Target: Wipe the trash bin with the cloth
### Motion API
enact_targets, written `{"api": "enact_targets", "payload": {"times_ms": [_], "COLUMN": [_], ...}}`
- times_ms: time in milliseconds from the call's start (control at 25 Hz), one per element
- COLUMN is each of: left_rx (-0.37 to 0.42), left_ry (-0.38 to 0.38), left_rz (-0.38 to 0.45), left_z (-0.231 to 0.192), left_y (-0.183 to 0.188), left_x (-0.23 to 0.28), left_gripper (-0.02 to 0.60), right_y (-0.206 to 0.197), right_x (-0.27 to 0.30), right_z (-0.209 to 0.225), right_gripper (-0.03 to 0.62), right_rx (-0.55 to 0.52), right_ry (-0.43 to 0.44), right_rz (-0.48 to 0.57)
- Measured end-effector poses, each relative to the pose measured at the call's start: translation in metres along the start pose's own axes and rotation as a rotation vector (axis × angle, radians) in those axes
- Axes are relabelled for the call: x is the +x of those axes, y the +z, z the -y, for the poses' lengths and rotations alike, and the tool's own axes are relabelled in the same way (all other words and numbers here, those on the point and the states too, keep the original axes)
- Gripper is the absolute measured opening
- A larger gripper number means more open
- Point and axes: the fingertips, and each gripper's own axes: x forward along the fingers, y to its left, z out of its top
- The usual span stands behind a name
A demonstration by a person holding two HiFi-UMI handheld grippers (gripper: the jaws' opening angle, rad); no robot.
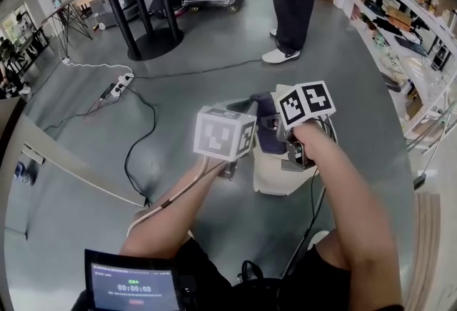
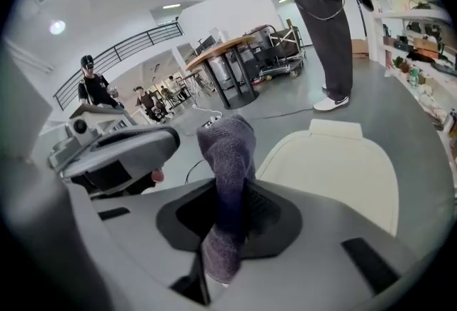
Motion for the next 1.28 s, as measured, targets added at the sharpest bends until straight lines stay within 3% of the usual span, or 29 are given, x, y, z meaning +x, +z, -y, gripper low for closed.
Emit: {"api": "enact_targets", "payload": {"times_ms": [240,520,1280], "left_rx": [-0.031,-0.024,0.015], "left_ry": [0.024,0.026,-0.076], "left_rz": [-0.005,-0.017,-0.099], "left_z": [-0.02,-0.02,0.003], "left_y": [-0.01,-0.012,-0.038], "left_x": [-0.016,-0.016,0.006], "left_gripper": [-0.003,-0.002,-0.003], "right_y": [-0.027,-0.031,-0.063], "right_x": [0.026,0.013,-0.049], "right_z": [-0.001,0.027,0.097], "right_gripper": [0.074,0.074,0.074], "right_rx": [-0.074,-0.08,0.059], "right_ry": [-0.072,-0.145,-0.316], "right_rz": [-0.108,-0.115,-0.078]}}
